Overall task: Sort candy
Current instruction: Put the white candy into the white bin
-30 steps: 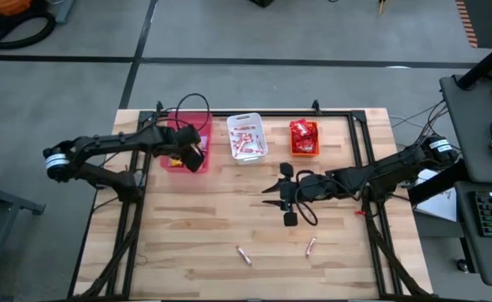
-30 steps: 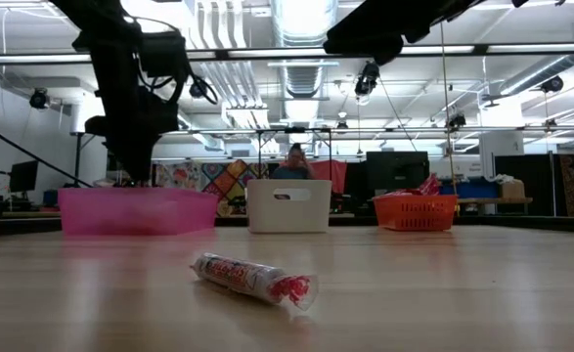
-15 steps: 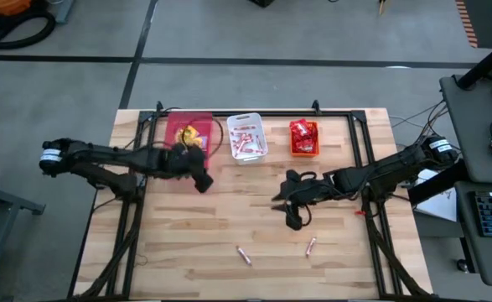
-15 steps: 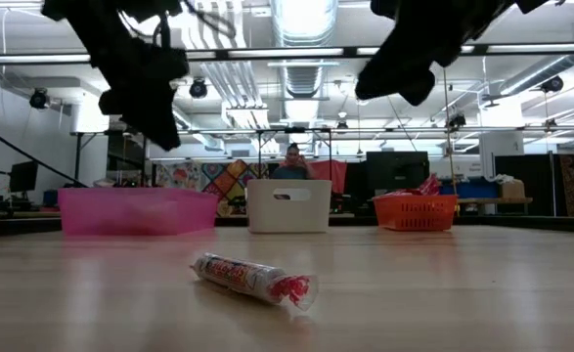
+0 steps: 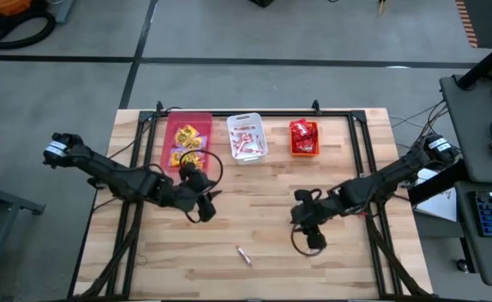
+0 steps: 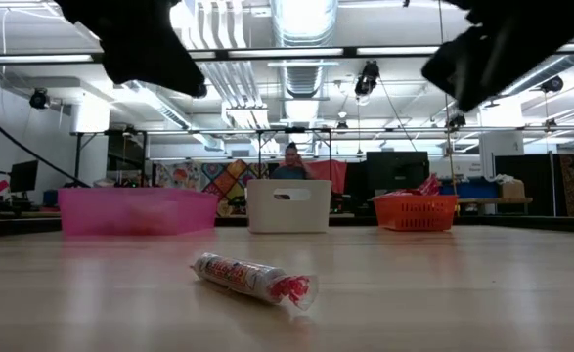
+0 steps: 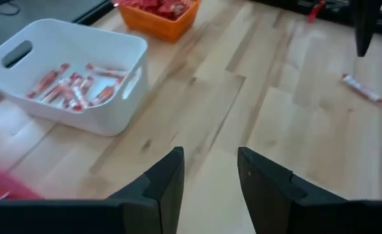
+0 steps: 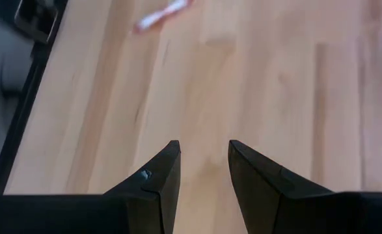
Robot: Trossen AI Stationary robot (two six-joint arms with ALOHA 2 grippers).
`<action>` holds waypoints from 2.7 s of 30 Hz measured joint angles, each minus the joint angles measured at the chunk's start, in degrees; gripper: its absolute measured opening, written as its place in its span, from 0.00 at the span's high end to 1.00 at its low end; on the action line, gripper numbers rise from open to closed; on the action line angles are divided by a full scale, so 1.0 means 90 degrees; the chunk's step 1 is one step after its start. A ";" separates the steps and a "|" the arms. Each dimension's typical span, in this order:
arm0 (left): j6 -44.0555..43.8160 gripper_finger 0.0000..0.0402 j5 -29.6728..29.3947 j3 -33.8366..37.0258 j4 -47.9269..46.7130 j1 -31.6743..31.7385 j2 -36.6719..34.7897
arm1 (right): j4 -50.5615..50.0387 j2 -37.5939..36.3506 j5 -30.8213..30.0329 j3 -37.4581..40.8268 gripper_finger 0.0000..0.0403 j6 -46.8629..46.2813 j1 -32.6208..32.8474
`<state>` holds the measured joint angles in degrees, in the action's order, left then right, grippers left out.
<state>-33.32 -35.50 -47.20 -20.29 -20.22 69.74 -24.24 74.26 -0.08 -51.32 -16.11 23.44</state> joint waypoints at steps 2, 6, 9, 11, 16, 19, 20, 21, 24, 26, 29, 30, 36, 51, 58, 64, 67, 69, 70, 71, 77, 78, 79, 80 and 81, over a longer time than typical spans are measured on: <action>0.0025 0.68 -0.0013 0.0000 0.0121 -0.0069 0.0083 | -0.0293 0.0000 0.0005 -0.0067 0.69 -0.0003 0.0179; -0.0001 0.68 -0.0014 0.0000 0.0258 -0.0093 0.0288 | -0.0595 0.0021 0.0010 -0.0087 0.69 0.0028 0.0482; -0.0019 0.68 -0.0016 0.0000 0.0366 -0.0093 0.0444 | -0.0705 0.0141 0.0002 -0.0088 0.69 -0.0012 0.0798; -0.0019 0.68 -0.0013 0.0000 0.0416 -0.0093 0.0514 | -0.0801 0.0270 0.0021 -0.0117 0.69 -0.0137 0.0993; -0.0022 0.68 -0.0001 0.0000 0.0426 -0.0091 0.0595 | -0.1581 0.0738 0.0014 -0.0439 0.69 -0.0590 0.1374; -0.0022 0.68 -0.0001 0.0000 0.0471 -0.0088 0.0592 | -0.1971 0.1037 0.0015 -0.0658 0.69 -0.0659 0.1503; -0.0015 0.68 -0.0001 0.0000 0.0471 -0.0088 0.0592 | -0.2006 0.1154 0.0020 -0.0710 0.69 -0.0615 0.1528; -0.0008 0.68 -0.0001 0.0000 0.0478 -0.0088 0.0592 | -0.2063 0.1265 0.0012 -0.0744 0.69 -0.0549 0.1548; -0.0005 0.68 0.0001 0.0000 0.0491 -0.0090 0.0595 | -0.2172 0.1594 0.0011 -0.0778 0.69 -0.0252 0.1565; -0.0005 0.68 0.0001 0.0000 0.0491 -0.0095 0.0594 | -0.2146 0.1819 0.0011 -0.0803 0.69 -0.0060 0.1562; -0.0002 0.68 0.0006 0.0000 0.0490 -0.0098 0.0592 | -0.2167 0.2151 0.0010 -0.0812 0.69 0.0209 0.1560; -0.0002 0.68 0.0006 0.0000 0.0490 -0.0098 0.0592 | -0.2163 0.2247 0.0014 -0.0812 0.69 0.0269 0.1546; 0.0022 0.68 0.0008 0.0000 0.0493 -0.0110 0.0592 | -0.2159 0.2652 0.0100 -0.0844 0.73 0.0584 0.1521; -0.0027 0.68 0.0001 0.0000 0.0911 -0.0346 0.0854 | -0.2129 0.2224 0.0069 -0.1073 0.98 0.0814 0.1023; -0.0055 0.68 -0.0006 0.0000 0.1245 -0.0746 0.1157 | -0.2130 0.1628 -0.0506 -0.1596 0.98 0.1856 0.0082; -0.0209 0.68 -0.0011 0.0000 0.1193 -0.1041 0.1134 | -0.2095 0.1367 -0.1000 -0.2486 0.98 0.3136 -0.1408; -0.0219 0.68 -0.0009 0.0000 0.1144 -0.1182 0.1115 | -0.2050 0.1440 -0.1249 -0.2992 0.98 0.3799 -0.2340; -0.0221 0.68 -0.0004 0.0000 0.1086 -0.1258 0.1115 | -0.1931 0.1595 -0.1296 -0.3251 0.98 0.4221 -0.2997; -0.0248 0.68 -0.0001 0.0000 0.1074 -0.1301 0.1115 | -0.1805 0.1689 -0.1284 -0.3354 0.98 0.4408 -0.3319; -0.0262 0.68 -0.0003 0.0000 0.1079 -0.1332 0.1115 | -0.1660 0.1790 -0.1264 -0.3444 0.98 0.4580 -0.3617; -0.0267 0.68 0.0001 0.0000 0.1065 -0.1457 0.1112 | -0.0464 0.2596 -0.0406 -0.3883 0.98 0.5104 -0.5119; -0.0265 0.68 0.0001 0.0000 0.1059 -0.1460 0.1114 | -0.0308 0.2760 -0.0299 -0.3950 0.98 0.5150 -0.5284; -0.0265 0.68 0.0001 0.0000 0.1059 -0.1462 0.1112 | -0.0170 0.2929 -0.0166 -0.4013 0.98 0.5208 -0.5429; -0.0265 0.68 0.0001 0.0000 0.1059 -0.1460 0.1112 | -0.0069 0.3108 -0.0016 -0.4087 0.98 0.5264 -0.5549; -0.0265 0.68 0.0001 0.0000 0.1061 -0.1460 0.1112 | -0.0017 0.3264 0.0130 -0.4181 0.98 0.5307 -0.5646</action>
<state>-35.70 -35.48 -47.20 -10.74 -33.36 79.75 -24.39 103.63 1.09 -88.96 31.65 -27.38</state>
